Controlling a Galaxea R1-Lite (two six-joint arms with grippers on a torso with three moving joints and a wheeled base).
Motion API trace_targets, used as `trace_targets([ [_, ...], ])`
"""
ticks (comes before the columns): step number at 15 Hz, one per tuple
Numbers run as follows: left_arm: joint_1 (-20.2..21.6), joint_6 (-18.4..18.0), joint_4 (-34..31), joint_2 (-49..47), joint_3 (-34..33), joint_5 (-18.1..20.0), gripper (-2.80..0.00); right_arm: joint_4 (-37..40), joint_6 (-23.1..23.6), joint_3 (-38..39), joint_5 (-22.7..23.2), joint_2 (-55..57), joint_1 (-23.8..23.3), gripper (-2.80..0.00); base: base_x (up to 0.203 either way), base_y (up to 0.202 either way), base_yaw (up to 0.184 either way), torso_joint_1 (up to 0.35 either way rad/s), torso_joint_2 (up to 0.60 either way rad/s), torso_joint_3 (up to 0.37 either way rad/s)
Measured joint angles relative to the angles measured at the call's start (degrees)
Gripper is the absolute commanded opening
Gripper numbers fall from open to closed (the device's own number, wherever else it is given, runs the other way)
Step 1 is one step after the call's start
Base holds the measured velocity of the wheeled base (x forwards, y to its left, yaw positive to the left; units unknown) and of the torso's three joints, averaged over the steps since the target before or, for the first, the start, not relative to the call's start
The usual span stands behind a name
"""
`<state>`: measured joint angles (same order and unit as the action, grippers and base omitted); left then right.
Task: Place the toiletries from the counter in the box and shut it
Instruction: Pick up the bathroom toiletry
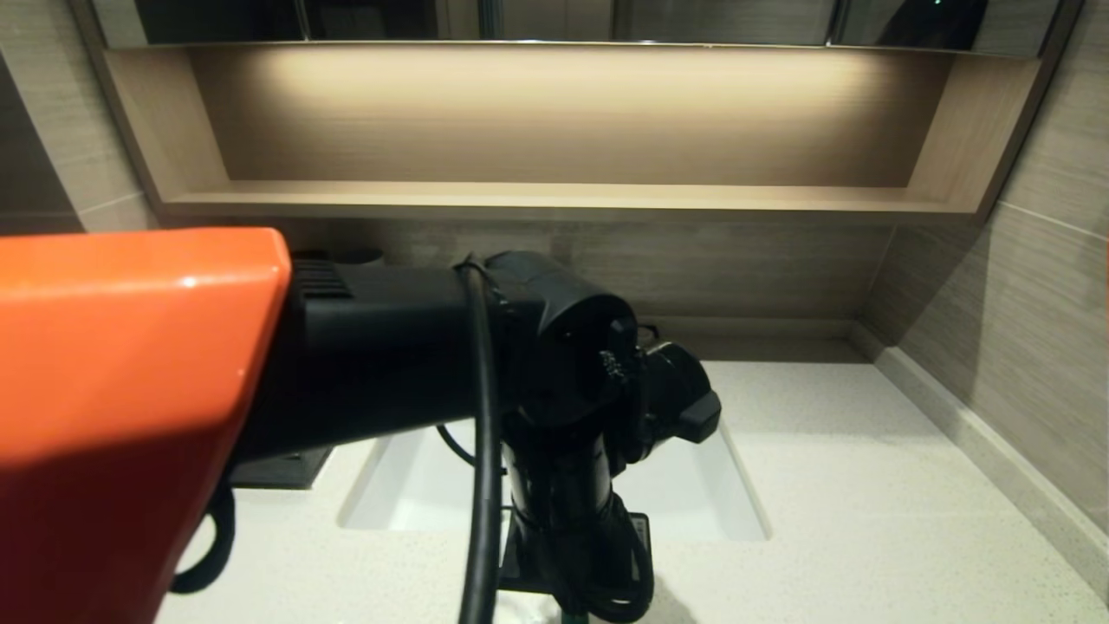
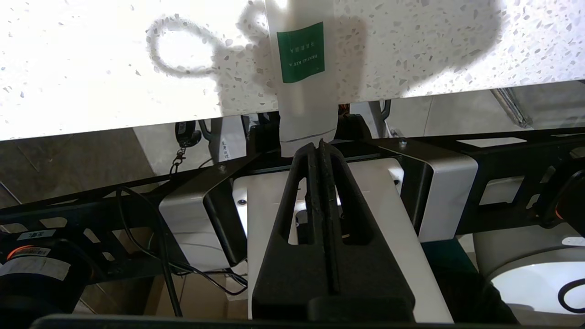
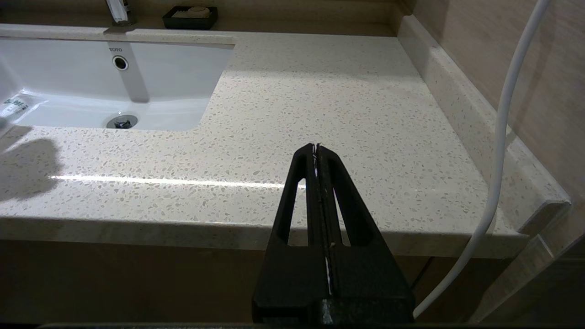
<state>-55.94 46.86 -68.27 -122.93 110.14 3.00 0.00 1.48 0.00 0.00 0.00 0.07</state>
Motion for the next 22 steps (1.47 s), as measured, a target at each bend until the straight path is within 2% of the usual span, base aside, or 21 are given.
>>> trace_targets([
  [1, -0.07, 0.16, 0.02, -0.04, -0.02, -0.02, -2.8, 0.0, 0.01, 0.0, 0.0, 0.0, 0.0, -2.8, 0.0, 0.0, 0.0, 0.0, 0.0, 0.0],
  [2, -0.22, 0.45, 0.17, -0.09, -0.02, -0.13, 0.0, 0.0, 0.0, 0.0, 0.0, 0.0, 0.0, -2.8, 0.0, 0.0, 0.0, 0.0, 0.0, 0.0],
  [8, -0.3, 0.74, 1.1, -0.83, -0.02, -1.61, 0.0, 0.02, -0.02, 0.0, -0.01, 0.0, 0.0, -2.8, 0.0, 0.0, 0.0, 0.0, 0.0, 0.0],
  [22, -0.01, 0.84, 1.24, -2.99, -0.02, -1.2, 0.0, 0.0, 0.0, 0.0, 0.0, 0.0, 0.0, -2.8, 0.0, 0.0, 0.0, 0.0, 0.0, 0.0],
])
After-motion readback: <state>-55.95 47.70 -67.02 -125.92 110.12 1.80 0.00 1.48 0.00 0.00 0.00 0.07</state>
